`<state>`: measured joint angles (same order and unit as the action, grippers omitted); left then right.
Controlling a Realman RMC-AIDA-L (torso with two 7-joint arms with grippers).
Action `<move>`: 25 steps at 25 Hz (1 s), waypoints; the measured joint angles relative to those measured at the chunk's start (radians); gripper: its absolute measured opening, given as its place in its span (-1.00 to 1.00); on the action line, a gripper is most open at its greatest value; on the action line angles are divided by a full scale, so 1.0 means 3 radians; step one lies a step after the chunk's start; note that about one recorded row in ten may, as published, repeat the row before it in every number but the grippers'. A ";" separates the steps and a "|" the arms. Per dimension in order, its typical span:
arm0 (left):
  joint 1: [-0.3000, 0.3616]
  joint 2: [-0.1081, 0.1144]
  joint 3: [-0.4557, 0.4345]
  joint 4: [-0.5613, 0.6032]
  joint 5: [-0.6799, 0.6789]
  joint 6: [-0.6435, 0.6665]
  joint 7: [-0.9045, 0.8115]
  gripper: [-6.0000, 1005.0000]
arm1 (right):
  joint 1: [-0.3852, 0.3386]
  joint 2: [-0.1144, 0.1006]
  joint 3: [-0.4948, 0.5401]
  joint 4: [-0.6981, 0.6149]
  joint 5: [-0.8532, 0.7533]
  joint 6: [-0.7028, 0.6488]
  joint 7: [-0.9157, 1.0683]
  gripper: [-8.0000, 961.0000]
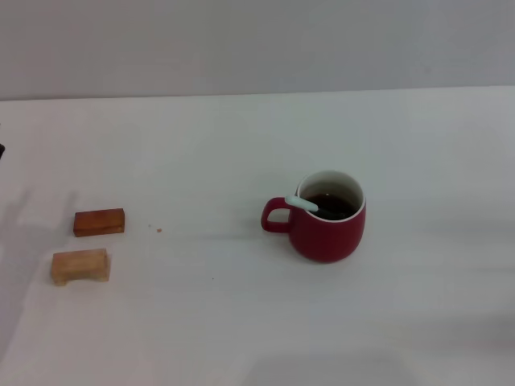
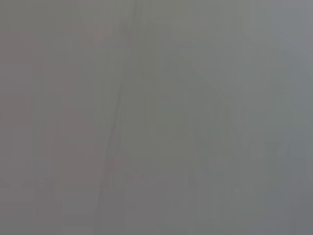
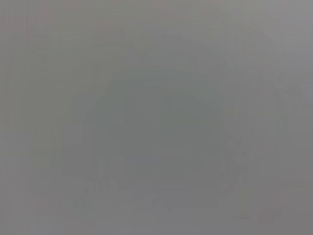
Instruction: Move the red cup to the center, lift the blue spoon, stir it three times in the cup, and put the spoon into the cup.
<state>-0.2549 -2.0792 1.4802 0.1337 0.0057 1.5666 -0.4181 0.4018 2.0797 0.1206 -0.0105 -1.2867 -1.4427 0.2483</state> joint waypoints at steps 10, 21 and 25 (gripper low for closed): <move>-0.0040 0.0002 0.0091 -0.0005 -0.0006 -0.0062 0.0008 0.48 | 0.0225 -0.0003 0.0292 0.0038 0.0004 0.0236 -0.0466 -0.95; -0.0040 0.0002 0.0093 -0.0006 0.0001 -0.0061 -0.0002 0.48 | 0.0342 -0.0013 0.0329 0.0026 0.0005 0.0296 -0.0477 -0.63; -0.0041 0.0002 0.0093 -0.0004 0.0001 -0.0049 -0.0002 0.48 | 0.0310 -0.0008 0.0372 0.0032 0.0005 0.0275 -0.0478 -0.63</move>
<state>-0.2672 -2.0785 1.5080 0.1324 0.0059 1.5520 -0.4188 0.4948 2.0772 0.2323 -0.0009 -1.2853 -1.3602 0.1049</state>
